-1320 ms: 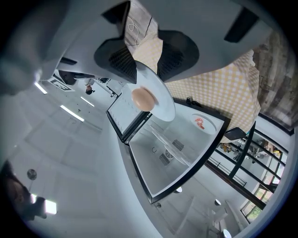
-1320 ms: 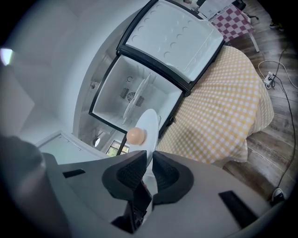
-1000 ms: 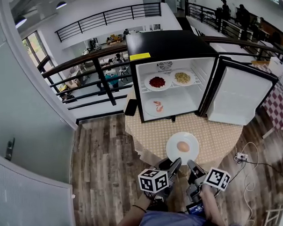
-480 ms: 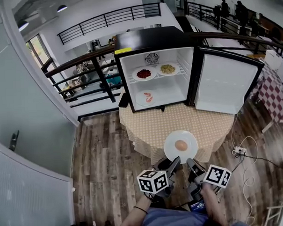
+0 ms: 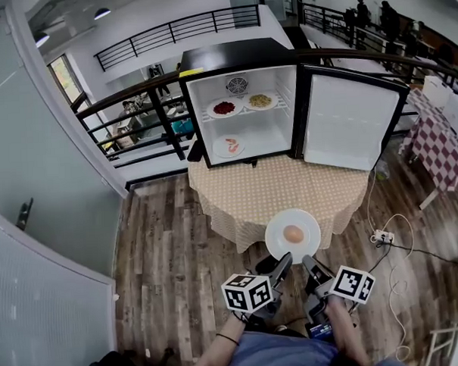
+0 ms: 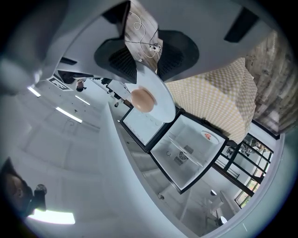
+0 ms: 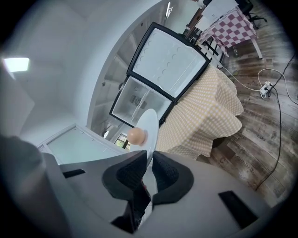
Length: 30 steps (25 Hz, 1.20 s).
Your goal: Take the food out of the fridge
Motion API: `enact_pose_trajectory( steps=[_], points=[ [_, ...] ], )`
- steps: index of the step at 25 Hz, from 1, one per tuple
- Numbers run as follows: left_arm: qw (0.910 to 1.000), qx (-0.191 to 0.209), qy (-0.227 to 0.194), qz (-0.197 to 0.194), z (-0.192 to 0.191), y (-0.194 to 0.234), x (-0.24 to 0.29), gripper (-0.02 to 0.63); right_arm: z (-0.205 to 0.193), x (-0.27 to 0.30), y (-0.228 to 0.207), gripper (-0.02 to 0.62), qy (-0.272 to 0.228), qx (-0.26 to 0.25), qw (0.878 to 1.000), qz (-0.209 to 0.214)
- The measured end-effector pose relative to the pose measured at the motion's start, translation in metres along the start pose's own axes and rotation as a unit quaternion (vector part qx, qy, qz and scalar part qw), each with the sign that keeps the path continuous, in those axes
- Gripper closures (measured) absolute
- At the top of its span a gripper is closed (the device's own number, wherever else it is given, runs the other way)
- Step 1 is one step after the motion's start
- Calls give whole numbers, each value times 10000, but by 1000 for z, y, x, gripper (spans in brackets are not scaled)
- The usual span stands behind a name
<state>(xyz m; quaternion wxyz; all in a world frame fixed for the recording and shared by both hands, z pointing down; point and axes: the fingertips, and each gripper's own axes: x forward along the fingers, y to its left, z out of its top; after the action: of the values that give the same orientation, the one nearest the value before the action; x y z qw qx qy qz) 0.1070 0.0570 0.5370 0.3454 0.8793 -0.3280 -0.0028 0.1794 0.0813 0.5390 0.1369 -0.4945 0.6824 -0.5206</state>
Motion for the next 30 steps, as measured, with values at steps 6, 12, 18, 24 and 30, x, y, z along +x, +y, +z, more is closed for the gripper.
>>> enact_pose_trajectory(
  steps=[6,12,18,24,30],
  points=[
    [10000,43,0,4,-16,-14,-15,457,-14,-21,0,548,-15,-79,10000,40],
    [10000,60,-2,20,-24,-21,-27,459,-26,-32,2,548,-4,-72,9999,77],
    [9999,105,-32,15,-25,-26,-34,457,-30,-38,5,548,-22,-138,9999,76],
    [9999,144,-70,20,-24,-28,-40,457,-33,-41,10,548,-29,-175,9997,152],
    [9998,173,-96,30,-24,-32,-42,459,-34,-44,12,548,-33,-167,9997,187]
  ],
)
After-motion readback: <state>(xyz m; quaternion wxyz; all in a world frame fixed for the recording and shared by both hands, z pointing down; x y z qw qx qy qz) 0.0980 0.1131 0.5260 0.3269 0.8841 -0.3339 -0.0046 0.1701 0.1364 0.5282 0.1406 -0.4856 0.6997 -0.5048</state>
